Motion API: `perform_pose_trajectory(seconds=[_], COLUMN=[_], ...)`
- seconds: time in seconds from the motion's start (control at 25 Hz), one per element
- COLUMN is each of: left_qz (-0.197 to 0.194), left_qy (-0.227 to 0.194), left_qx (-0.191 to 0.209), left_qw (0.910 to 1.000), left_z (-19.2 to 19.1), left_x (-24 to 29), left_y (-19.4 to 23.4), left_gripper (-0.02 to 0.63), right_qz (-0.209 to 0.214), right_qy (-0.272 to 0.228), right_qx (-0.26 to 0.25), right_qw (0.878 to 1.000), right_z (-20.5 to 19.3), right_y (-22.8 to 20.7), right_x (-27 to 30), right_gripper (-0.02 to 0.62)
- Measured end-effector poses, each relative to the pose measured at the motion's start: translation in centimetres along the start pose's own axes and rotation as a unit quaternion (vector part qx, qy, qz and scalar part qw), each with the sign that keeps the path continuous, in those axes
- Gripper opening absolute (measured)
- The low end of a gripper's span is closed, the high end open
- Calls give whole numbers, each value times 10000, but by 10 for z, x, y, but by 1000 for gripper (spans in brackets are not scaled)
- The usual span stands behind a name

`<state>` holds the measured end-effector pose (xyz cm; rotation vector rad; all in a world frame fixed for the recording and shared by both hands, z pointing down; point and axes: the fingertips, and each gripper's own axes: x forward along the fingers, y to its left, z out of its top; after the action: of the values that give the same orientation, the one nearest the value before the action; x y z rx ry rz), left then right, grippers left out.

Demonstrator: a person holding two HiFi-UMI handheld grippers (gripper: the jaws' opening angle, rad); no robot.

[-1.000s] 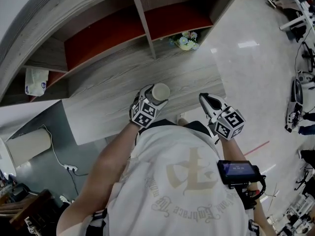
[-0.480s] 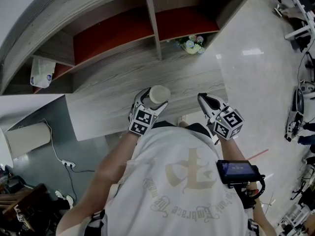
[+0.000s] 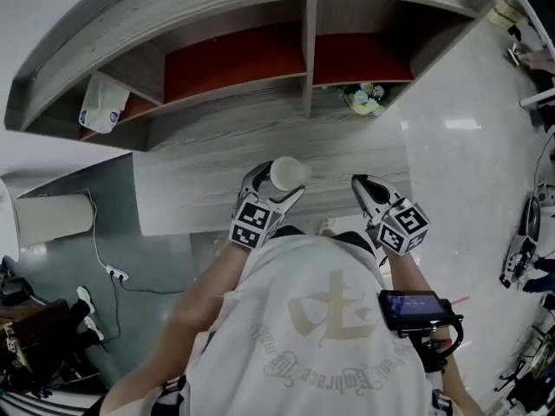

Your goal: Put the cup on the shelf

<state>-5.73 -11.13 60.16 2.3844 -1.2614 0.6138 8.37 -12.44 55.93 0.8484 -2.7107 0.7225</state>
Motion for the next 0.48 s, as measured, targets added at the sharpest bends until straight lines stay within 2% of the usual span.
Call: perform_pose_trajectory(seconds=[0.24, 0.48], left_qz=[304, 632], left_qy=[-100, -391], left_qx=[-183, -345], left_qw=[9993, 9966], left_z=[6, 25], left_x=[-27, -51], left_y=[15, 25], left_gripper=[408, 408], right_qz=[362, 750], right_qy=[-8, -13], right_qx=[-102, -277], right_qw=[9993, 9968], right_z=[9, 24], right_y=[13, 25], right_x=[28, 50], right_gripper=[3, 3])
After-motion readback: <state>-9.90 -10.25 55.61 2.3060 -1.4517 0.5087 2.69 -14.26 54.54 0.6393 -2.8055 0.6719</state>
